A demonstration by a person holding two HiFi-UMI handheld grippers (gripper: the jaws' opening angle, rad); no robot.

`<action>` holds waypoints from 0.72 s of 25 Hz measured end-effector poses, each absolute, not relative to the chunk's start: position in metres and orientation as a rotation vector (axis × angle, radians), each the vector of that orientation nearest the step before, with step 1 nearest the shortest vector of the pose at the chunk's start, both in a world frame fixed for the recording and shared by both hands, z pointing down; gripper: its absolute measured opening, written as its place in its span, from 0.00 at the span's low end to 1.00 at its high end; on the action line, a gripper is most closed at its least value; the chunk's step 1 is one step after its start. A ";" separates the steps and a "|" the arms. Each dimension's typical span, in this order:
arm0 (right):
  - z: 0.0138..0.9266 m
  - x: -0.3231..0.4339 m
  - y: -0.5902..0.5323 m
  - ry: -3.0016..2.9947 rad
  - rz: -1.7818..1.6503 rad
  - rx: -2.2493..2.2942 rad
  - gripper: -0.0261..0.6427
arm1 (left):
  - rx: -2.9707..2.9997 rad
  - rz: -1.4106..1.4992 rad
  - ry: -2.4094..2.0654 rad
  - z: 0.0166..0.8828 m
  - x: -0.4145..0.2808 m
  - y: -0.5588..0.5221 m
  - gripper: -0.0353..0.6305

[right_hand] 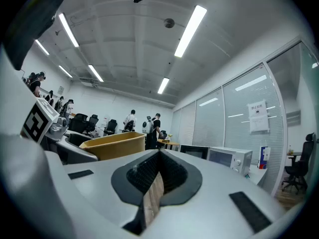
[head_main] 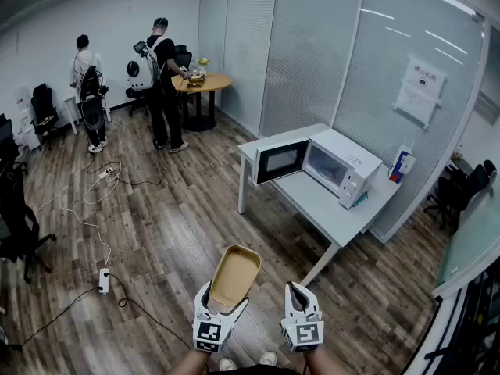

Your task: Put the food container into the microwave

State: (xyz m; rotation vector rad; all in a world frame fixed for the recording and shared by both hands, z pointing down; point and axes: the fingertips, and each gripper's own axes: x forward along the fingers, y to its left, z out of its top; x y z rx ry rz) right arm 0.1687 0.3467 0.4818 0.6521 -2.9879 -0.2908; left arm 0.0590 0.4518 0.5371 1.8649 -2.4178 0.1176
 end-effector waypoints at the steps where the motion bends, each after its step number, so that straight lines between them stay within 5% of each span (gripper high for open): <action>1: 0.480 0.168 0.348 -2.990 -0.289 0.655 0.04 | 1.869 0.119 -2.418 0.536 0.059 0.453 0.76; 18: 0.453 0.130 0.322 -3.073 -0.289 0.658 0.04 | 1.893 0.130 -2.482 0.508 0.032 0.415 0.76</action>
